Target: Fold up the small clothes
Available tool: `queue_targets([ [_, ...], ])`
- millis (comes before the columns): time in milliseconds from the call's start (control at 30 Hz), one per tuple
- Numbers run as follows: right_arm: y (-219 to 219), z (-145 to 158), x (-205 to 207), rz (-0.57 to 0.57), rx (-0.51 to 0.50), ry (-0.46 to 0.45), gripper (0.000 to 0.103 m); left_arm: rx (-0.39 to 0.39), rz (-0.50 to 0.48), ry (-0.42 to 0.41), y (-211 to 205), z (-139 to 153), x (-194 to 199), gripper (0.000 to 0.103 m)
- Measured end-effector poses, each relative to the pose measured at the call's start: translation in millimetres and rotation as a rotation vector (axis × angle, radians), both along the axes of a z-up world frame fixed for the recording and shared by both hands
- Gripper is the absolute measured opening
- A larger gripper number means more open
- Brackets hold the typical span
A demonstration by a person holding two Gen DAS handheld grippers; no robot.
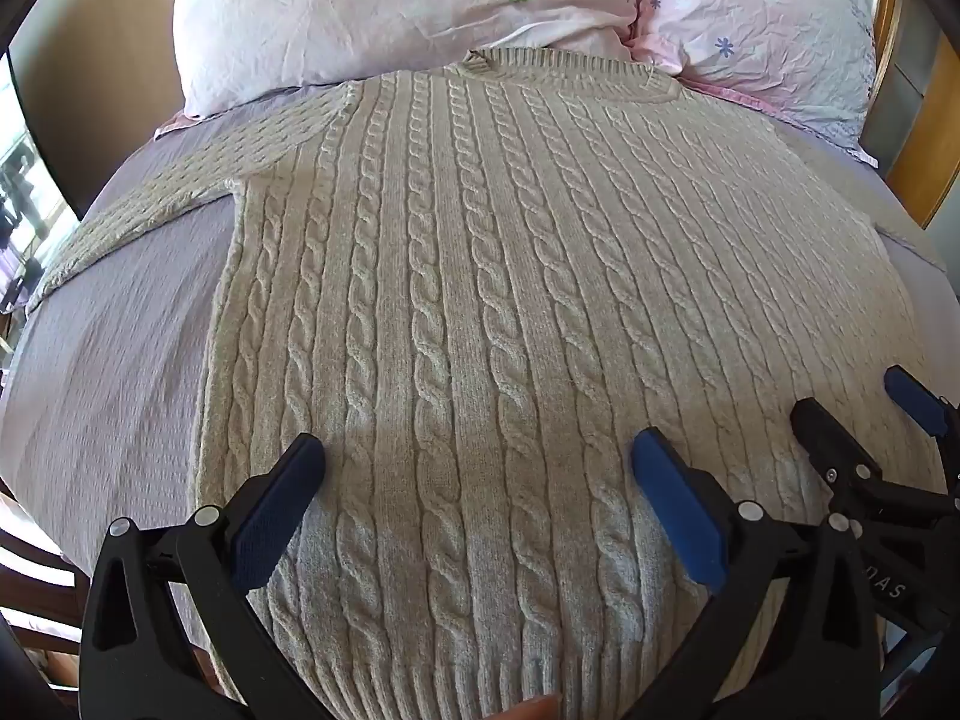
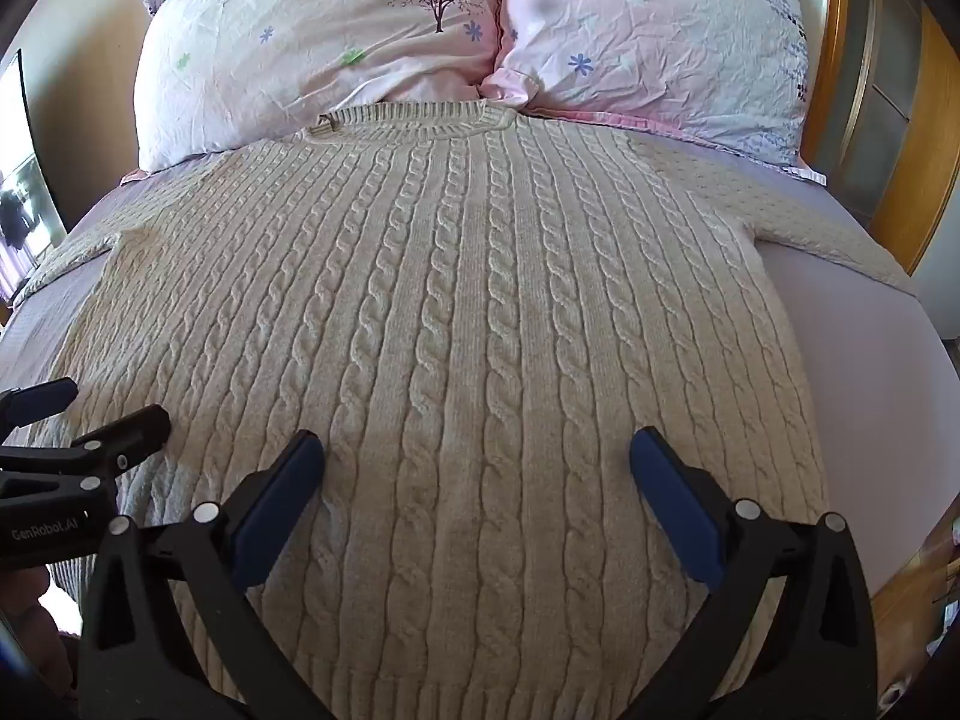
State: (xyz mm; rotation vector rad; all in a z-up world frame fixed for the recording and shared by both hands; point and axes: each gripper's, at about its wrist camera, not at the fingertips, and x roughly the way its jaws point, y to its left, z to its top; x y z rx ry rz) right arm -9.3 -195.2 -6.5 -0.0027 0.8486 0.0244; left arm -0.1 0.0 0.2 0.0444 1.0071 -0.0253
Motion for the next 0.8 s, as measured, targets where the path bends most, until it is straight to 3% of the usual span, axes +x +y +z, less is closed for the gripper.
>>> queue_targets([
  [800, -1.0, 0.2, -0.6, 0.0, 0.001, -0.001, 0.101, 0.002, 0.006, -0.004, -0.5, 0.8, 0.1, 0.102],
])
